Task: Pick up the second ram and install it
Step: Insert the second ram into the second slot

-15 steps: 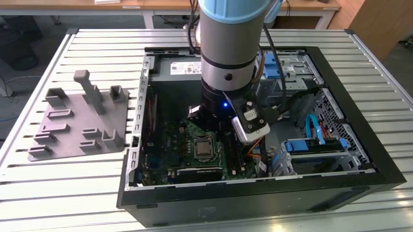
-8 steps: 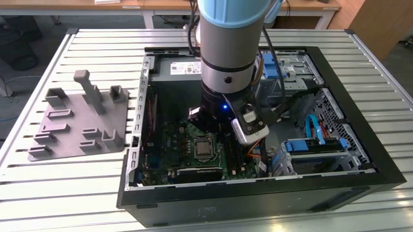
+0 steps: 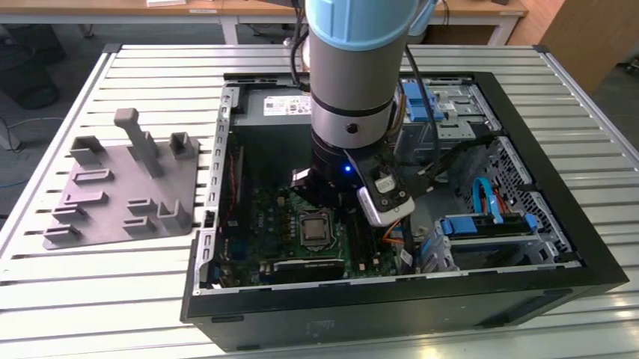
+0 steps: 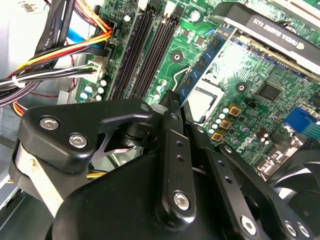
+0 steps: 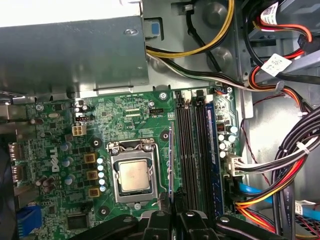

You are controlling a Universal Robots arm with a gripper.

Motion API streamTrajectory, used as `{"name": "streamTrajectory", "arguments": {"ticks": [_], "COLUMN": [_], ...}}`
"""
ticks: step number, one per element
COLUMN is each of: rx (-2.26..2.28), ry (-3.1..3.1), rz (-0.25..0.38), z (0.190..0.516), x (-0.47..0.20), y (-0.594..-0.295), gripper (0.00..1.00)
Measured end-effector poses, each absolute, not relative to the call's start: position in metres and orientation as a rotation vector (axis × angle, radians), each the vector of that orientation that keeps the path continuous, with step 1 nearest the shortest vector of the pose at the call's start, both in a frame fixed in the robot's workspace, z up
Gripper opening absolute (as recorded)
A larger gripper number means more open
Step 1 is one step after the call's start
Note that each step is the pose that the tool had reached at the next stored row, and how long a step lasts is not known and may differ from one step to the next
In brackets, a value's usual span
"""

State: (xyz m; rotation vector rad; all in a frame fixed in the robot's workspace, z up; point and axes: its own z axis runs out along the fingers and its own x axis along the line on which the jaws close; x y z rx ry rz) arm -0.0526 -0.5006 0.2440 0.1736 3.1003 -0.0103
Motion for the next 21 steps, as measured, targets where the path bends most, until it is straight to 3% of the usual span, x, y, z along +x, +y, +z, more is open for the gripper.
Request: {"name": "streamTrajectory", "arguments": {"ticks": [21], "rx": [0.058], "ry": [3.107], "rz": [0.003], "z": [0.239], "x": [-0.04], "y": [-0.493], "gripper": [0.14]}}
